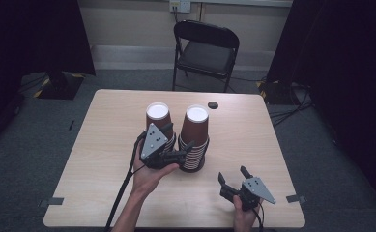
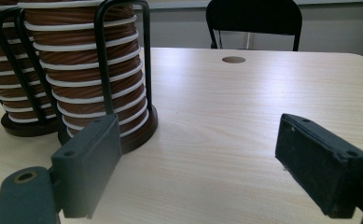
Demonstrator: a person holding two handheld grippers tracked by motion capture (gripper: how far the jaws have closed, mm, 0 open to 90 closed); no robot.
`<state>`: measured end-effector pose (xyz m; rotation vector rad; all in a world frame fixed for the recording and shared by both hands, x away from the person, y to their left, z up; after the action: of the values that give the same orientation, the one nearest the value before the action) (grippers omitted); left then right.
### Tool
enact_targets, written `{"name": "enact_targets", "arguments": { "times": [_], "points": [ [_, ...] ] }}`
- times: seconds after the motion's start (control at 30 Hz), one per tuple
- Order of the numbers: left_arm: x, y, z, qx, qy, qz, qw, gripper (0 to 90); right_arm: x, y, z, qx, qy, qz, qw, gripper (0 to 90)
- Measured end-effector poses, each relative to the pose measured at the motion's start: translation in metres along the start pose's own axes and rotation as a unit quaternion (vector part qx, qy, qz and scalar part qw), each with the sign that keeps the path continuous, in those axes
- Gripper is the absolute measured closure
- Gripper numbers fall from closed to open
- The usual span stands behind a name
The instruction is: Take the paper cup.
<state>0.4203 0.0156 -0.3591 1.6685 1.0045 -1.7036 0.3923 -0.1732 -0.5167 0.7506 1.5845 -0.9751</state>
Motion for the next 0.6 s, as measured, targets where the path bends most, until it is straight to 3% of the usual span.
{"name": "enact_targets", "arguments": {
  "times": [0.07, 0.17, 0.47, 0.6],
  "points": [
    [-0.005, 0.002, 0.001, 0.001, -0.005, 0.006, 1.0, 15.8, 0.0, 0.0, 0.0, 0.0, 0.0, 0.0, 1.0, 13.7],
    [-0.011, 0.007, 0.001, -0.004, 0.003, 0.005, 1.0, 15.7, 0.0, 0.0, 0.0, -0.001, 0.0, 0.0, 1.0, 13.7],
    [-0.018, 0.023, 0.001, -0.032, 0.041, -0.003, 0.9987, 16.9, 0.0, 0.0, 0.0, -0.001, -0.001, 0.0, 1.0, 13.8],
    [-0.023, 0.03, 0.001, -0.031, 0.032, -0.004, 0.999, 16.8, 0.0, 0.0, 0.0, -0.001, 0.0, 0.0, 1.0, 13.9]
  ]
}}
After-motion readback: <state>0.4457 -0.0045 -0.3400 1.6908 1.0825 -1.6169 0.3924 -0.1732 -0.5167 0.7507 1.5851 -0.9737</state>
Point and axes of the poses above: each handheld gripper's, and its own axes: y roughly forward along the jaws, x roughly out of its underside, z roughly to its right, the point moved 10 cm from there along y, roughly forward along the jaws, and after that the axes turned 9 degrees about -x, right-handed, at the moved point
